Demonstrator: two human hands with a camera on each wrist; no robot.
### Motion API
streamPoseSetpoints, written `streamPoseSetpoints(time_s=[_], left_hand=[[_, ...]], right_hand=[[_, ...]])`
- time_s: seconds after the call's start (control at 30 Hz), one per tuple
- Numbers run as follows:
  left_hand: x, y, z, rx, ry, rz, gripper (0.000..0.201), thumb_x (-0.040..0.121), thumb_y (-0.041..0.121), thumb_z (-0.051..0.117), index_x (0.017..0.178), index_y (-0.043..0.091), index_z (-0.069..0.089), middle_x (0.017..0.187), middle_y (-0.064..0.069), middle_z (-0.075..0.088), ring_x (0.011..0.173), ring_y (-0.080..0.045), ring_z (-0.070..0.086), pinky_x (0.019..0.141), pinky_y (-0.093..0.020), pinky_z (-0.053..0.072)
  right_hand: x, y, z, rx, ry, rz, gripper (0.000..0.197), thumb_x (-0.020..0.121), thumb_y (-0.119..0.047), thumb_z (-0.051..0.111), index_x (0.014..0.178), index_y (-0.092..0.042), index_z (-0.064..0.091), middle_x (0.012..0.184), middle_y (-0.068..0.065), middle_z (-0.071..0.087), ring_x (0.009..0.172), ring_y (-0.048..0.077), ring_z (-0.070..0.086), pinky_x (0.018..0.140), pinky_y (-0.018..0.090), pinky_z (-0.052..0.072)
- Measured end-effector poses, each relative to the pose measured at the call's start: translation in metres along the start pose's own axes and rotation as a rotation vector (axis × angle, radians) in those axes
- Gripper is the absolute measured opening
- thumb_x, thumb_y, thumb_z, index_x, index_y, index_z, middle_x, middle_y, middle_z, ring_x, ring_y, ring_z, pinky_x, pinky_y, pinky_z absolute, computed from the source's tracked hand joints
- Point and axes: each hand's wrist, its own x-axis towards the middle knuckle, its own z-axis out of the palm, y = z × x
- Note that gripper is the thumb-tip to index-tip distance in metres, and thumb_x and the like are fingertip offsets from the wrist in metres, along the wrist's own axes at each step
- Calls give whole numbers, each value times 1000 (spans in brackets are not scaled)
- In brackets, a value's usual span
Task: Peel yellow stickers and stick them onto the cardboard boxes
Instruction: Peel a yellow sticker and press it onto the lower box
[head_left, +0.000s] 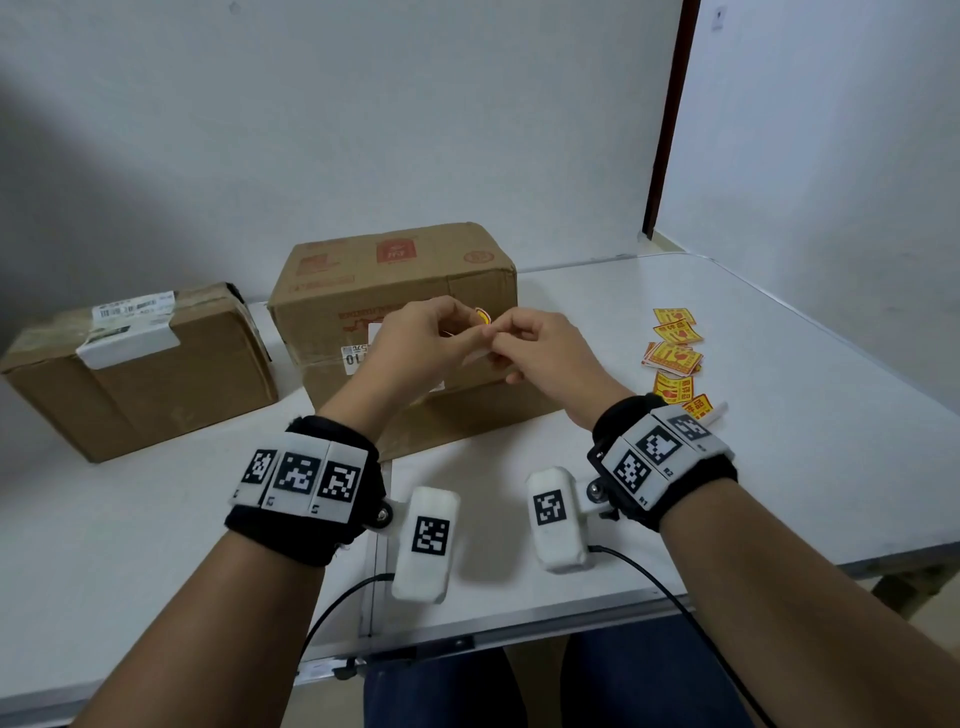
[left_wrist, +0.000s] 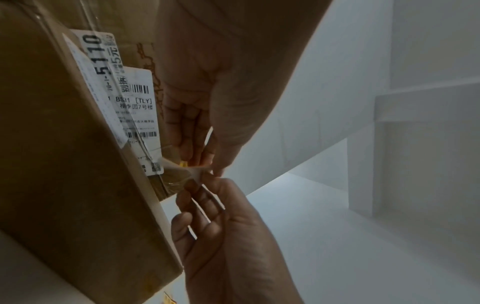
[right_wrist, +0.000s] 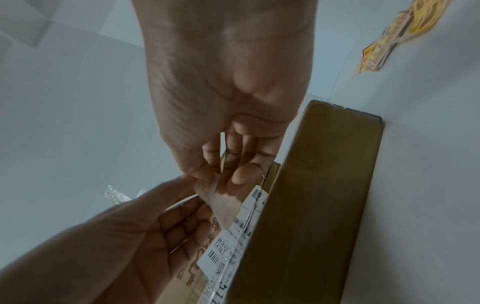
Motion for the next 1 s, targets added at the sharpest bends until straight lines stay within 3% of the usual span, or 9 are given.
streamPoseSetpoints(time_s=[0.17,0.4,0.57,0.7,0.8,0.93,1.0], left_hand=[[0,2,0,53,15,-11,15,87,30,66,90,21,77,75,1,73,68,-10,64,63,-24,49],[0,4,-3,206,16,74,13,87,28,68,92,20,76,82,2,75,78,-8,68,63,-8,46],[2,5,-8,227,-10,63,12,85,27,69,90,18,76,84,1,74,82,-10,67,75,-23,52],[4,0,-12,40,-102,-61,14,85,26,71,84,13,75,79,-4,75,75,-13,68,76,-29,55],[2,-2,-17,-196,-215,-170,17,87,15,69,89,-2,71,85,-16,72,70,-13,62,71,-23,54],[0,-7,-24,-351,-283,-246,10,87,13,68,80,7,72,81,-11,70,68,-10,61,72,-21,51],[-1,-8,-24,-398,-263,-280,8,87,12,68,81,7,72,78,-7,70,66,-8,62,70,-20,51]], right_hand=[[-3,-1,0,-14,-52,-25,13,93,-15,57,84,-15,67,77,-1,68,68,4,63,57,16,49],[-1,-1,1,5,-59,-30,22,96,-18,52,80,-18,66,79,1,68,73,11,64,61,22,51],[-2,0,0,-6,-68,-55,20,96,-22,54,83,-18,68,76,-2,68,71,7,63,60,19,50],[-3,1,-1,-37,-61,-65,18,95,-18,55,81,-13,67,70,-2,65,66,6,60,59,16,46],[-5,2,-1,-29,-69,-62,21,94,-17,55,75,-16,64,67,-3,62,63,5,57,58,13,45],[-5,2,2,3,-56,-24,18,94,-15,55,84,-5,66,66,-2,61,60,4,55,58,12,45],[-4,3,4,28,-36,-5,18,94,-16,55,83,-6,66,65,-1,61,59,4,55,57,13,45]])
